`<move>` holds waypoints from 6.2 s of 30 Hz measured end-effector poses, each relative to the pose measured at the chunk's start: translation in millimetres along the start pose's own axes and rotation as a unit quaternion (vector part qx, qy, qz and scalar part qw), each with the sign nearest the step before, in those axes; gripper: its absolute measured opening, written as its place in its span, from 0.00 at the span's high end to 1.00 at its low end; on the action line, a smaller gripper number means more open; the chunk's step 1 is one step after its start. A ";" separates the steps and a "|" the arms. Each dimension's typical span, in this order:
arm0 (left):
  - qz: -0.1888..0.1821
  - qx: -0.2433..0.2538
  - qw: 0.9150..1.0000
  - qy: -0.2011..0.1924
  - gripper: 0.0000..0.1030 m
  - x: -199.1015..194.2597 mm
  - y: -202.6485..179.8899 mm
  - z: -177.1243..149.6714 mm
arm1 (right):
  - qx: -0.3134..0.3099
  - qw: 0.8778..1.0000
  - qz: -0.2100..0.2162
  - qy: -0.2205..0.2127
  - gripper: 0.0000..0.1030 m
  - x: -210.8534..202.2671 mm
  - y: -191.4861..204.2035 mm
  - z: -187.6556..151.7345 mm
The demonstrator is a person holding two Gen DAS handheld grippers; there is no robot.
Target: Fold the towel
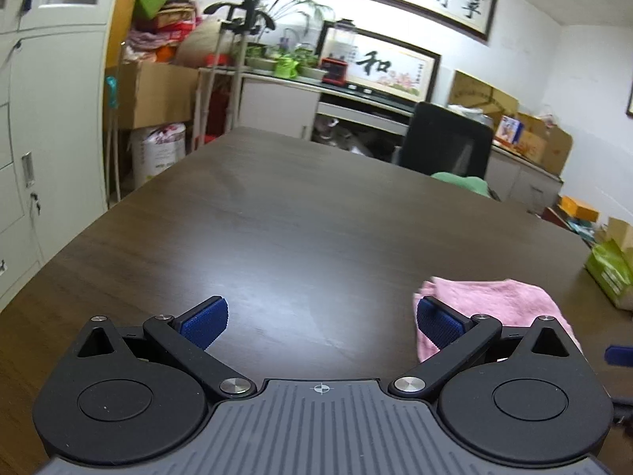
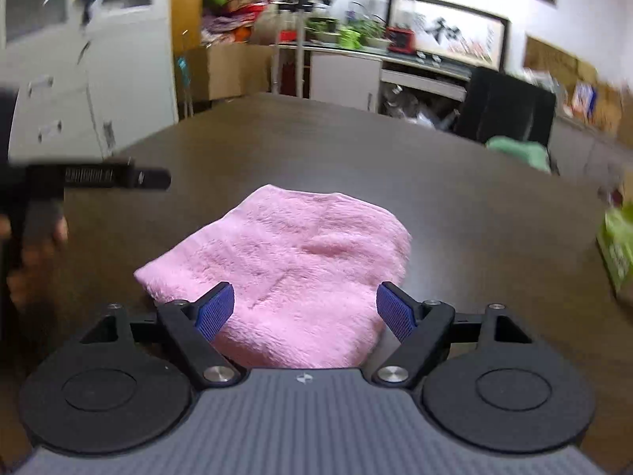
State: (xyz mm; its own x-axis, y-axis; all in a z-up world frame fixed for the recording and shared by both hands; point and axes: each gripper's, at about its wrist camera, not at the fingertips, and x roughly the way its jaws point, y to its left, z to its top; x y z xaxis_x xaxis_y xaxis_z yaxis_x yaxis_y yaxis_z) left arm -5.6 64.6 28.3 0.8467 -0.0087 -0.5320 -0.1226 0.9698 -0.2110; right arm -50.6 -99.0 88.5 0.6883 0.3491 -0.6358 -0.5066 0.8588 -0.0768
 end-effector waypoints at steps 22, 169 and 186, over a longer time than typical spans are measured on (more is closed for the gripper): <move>0.006 -0.010 1.000 -0.022 0.00 -10.3 9.7 0.9 | 0.007 0.998 0.059 0.012 0.06 24.9 5.9 24.7; 0.020 0.123 0.990 0.071 0.00 -21.1 -95.2 -67.3 | 0.170 0.977 -0.126 0.017 0.00 4.2 -30.3 -75.9; 0.022 0.125 0.989 0.071 0.00 -21.4 -94.3 -66.9 | 0.170 0.977 -0.126 0.017 0.00 4.1 -30.3 -76.0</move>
State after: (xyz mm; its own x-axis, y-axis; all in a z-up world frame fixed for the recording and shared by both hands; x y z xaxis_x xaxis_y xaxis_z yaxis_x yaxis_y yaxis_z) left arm -46.9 -43.0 4.8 0.7598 0.0170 -0.6499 -0.0103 0.9998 0.0142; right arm -71.9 -152.1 29.8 0.7485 0.1027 -0.6551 -0.1170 0.9929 0.0220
